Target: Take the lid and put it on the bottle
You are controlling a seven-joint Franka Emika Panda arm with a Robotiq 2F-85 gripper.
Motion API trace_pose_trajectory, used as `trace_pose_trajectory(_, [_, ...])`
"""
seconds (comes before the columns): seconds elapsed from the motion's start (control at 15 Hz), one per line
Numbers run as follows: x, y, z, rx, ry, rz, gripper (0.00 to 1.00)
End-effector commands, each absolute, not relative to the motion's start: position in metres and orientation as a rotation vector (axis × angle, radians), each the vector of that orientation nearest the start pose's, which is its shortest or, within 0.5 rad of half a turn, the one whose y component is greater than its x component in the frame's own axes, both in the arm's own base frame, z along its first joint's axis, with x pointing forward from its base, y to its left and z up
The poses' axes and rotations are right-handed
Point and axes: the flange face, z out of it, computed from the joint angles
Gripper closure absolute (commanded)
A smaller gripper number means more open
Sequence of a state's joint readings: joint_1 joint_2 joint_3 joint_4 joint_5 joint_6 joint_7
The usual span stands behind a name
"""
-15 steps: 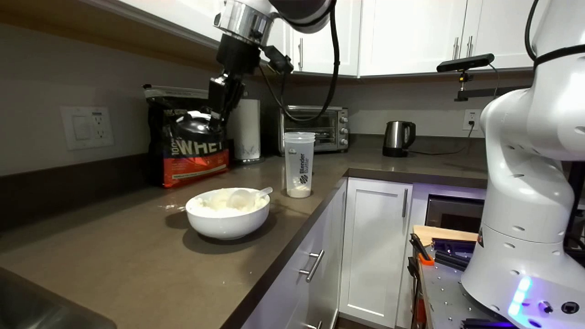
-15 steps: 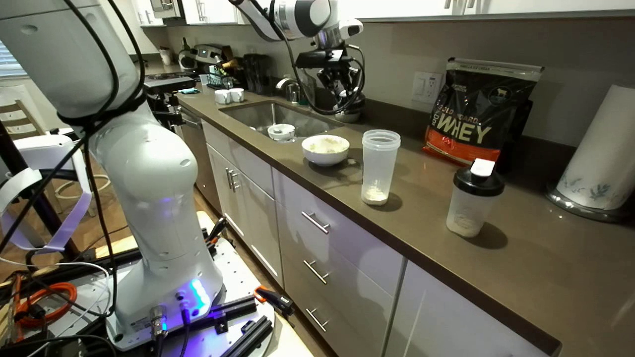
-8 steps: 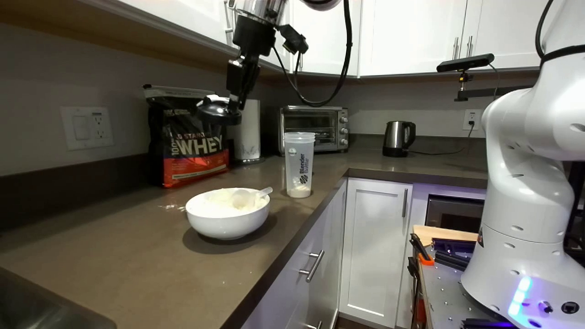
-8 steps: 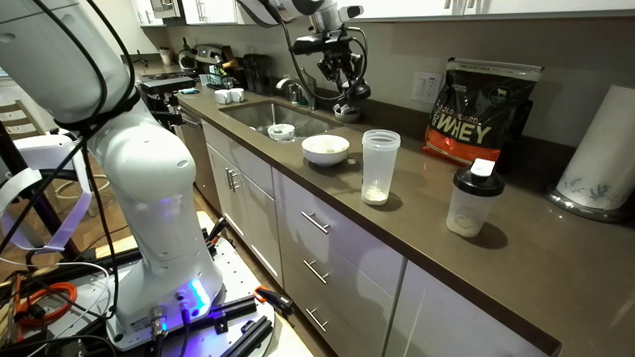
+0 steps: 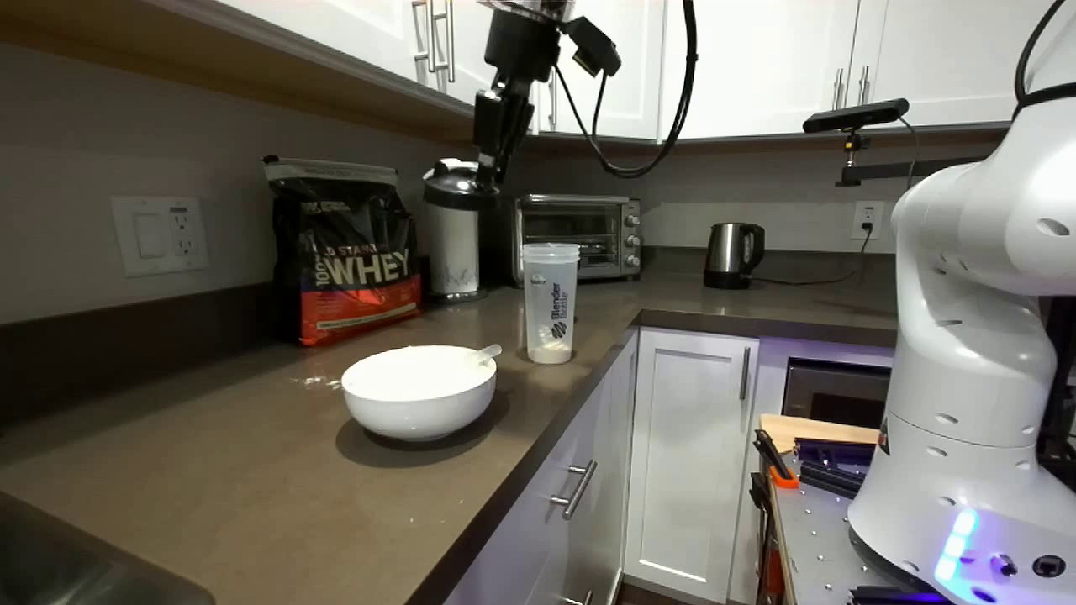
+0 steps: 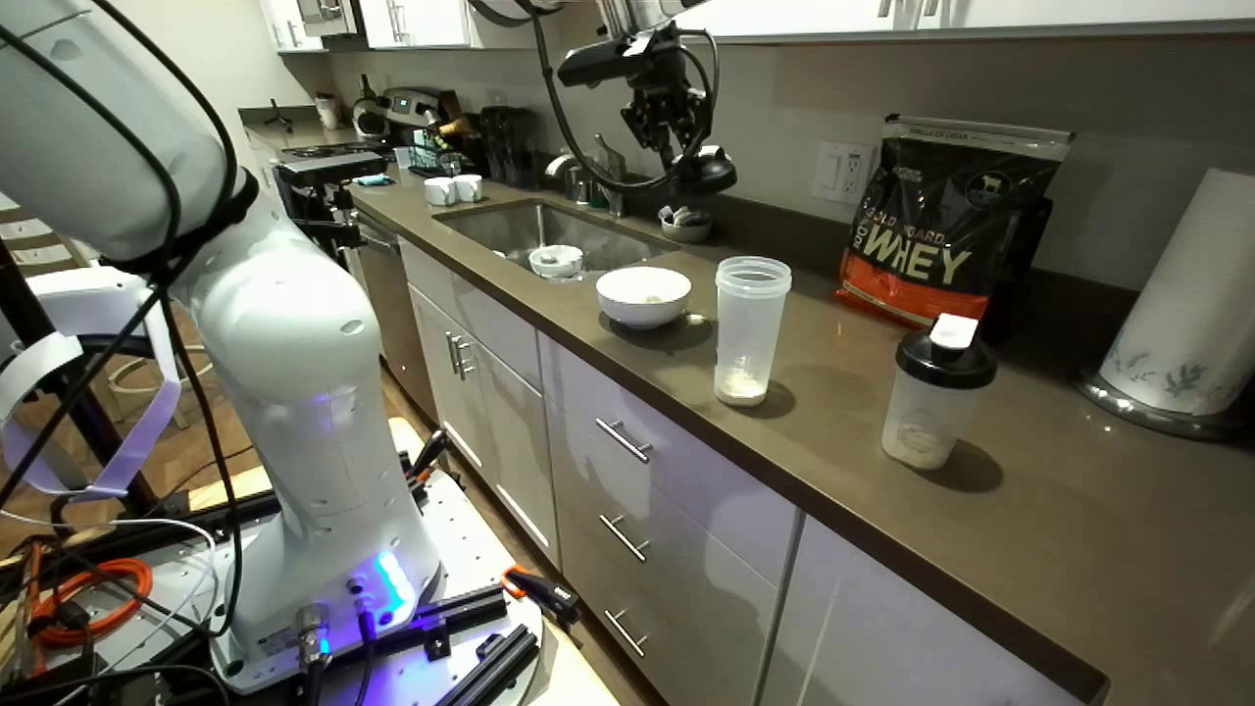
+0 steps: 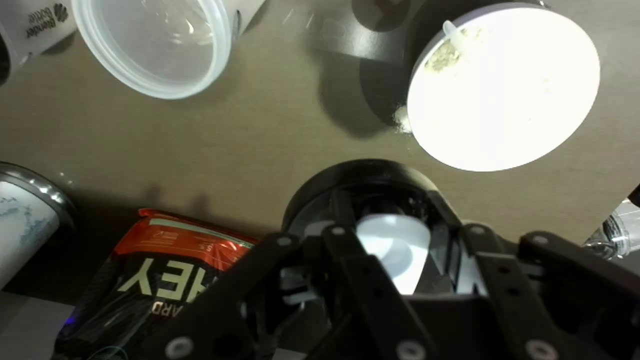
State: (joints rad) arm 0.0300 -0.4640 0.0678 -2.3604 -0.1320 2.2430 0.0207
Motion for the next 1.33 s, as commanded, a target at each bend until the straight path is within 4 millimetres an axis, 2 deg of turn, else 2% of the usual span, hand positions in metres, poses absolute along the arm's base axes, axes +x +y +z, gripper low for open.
trace_pose_trajectory(0.0, [0.409,0.014,0.541,-3.196,-0.096,-0.592,0.87])
trace_pose_trajectory(0.33, [0.39,-0.04,0.529,-3.129,0.073,-0.574,0.87])
trace_pose_trajectory(0.67, [0.387,-0.08,0.514,-3.093,0.218,-0.511,0.87])
trace_pose_trajectory(0.93, [0.391,-0.097,0.507,-3.089,0.283,-0.473,0.87])
trace_pose_trajectory(1.27, [0.395,-0.103,0.497,-3.097,0.313,-0.415,0.87])
